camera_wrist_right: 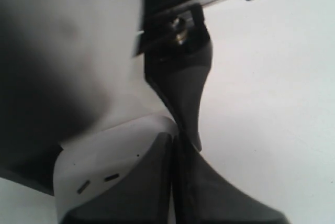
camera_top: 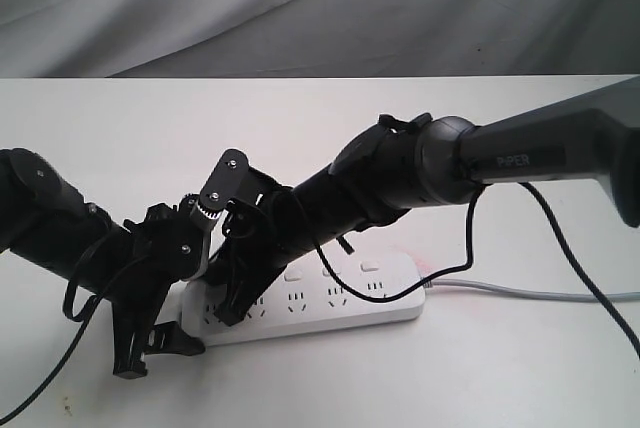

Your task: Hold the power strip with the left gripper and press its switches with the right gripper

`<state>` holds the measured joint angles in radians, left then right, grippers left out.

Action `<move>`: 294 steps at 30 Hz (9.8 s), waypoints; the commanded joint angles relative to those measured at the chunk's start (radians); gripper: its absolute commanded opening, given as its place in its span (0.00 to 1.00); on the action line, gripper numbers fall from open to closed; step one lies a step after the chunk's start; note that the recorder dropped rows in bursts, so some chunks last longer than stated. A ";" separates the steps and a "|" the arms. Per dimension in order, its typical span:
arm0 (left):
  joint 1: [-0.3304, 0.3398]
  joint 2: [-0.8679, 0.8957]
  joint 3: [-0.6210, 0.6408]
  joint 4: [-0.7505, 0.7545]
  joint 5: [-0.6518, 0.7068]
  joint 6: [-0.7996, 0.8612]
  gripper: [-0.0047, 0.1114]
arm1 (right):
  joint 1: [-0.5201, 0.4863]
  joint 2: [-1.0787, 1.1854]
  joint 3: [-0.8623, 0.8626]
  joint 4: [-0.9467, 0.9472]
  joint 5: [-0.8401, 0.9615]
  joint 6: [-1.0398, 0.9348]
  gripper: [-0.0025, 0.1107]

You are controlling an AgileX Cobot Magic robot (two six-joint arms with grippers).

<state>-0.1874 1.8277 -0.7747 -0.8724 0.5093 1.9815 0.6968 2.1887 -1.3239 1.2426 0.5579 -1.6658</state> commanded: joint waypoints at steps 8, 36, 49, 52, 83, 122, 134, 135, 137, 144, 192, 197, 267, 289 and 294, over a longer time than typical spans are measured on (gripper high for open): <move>-0.011 0.000 -0.004 0.016 -0.035 0.034 0.51 | 0.023 0.042 0.008 -0.292 0.009 0.130 0.02; -0.011 0.000 -0.004 0.016 -0.039 0.034 0.51 | 0.041 0.042 -0.067 -0.315 0.029 0.228 0.02; -0.011 0.000 -0.004 0.016 -0.039 0.034 0.51 | 0.070 0.077 -0.074 -0.368 0.039 0.242 0.02; -0.011 0.000 -0.004 0.016 -0.039 0.034 0.51 | 0.070 0.076 -0.074 -0.403 0.044 0.267 0.02; -0.009 0.000 -0.004 0.016 -0.041 0.034 0.51 | -0.117 0.035 -0.074 0.207 0.381 -0.132 0.02; -0.009 0.000 -0.004 -0.008 -0.041 0.034 0.51 | -0.068 0.035 0.031 0.256 0.134 -0.437 0.02; -0.009 0.000 -0.004 -0.008 -0.041 0.034 0.51 | -0.068 0.035 0.031 0.168 0.077 -0.376 0.02; -0.009 0.000 -0.004 -0.008 -0.041 0.034 0.51 | -0.068 0.035 0.031 0.161 0.077 -0.368 0.02; -0.009 0.000 -0.004 -0.008 -0.041 0.034 0.51 | -0.068 0.035 0.036 0.117 0.063 -0.340 0.02; -0.009 0.000 -0.004 -0.008 -0.041 0.034 0.51 | -0.053 0.037 0.062 0.097 0.003 -0.335 0.02; -0.009 0.000 -0.004 -0.008 -0.070 0.034 0.51 | -0.087 0.062 0.066 0.195 0.073 -0.377 0.02; -0.009 0.000 -0.004 -0.008 -0.070 0.034 0.51 | -0.128 0.058 0.066 0.268 0.122 -0.463 0.02; -0.009 0.000 -0.004 -0.008 -0.070 0.034 0.51 | -0.138 -0.015 0.140 0.107 0.109 -0.356 0.02; -0.009 0.000 -0.004 -0.008 -0.070 0.034 0.51 | -0.105 0.000 0.135 0.024 -0.006 -0.256 0.02; -0.009 0.000 -0.004 -0.008 -0.070 0.034 0.51 | -0.119 -0.043 0.135 0.060 -0.001 -0.269 0.02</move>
<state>-0.1913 1.8301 -0.7766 -0.8829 0.4652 2.0056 0.5953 2.1417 -1.2063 1.3548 0.6275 -1.9250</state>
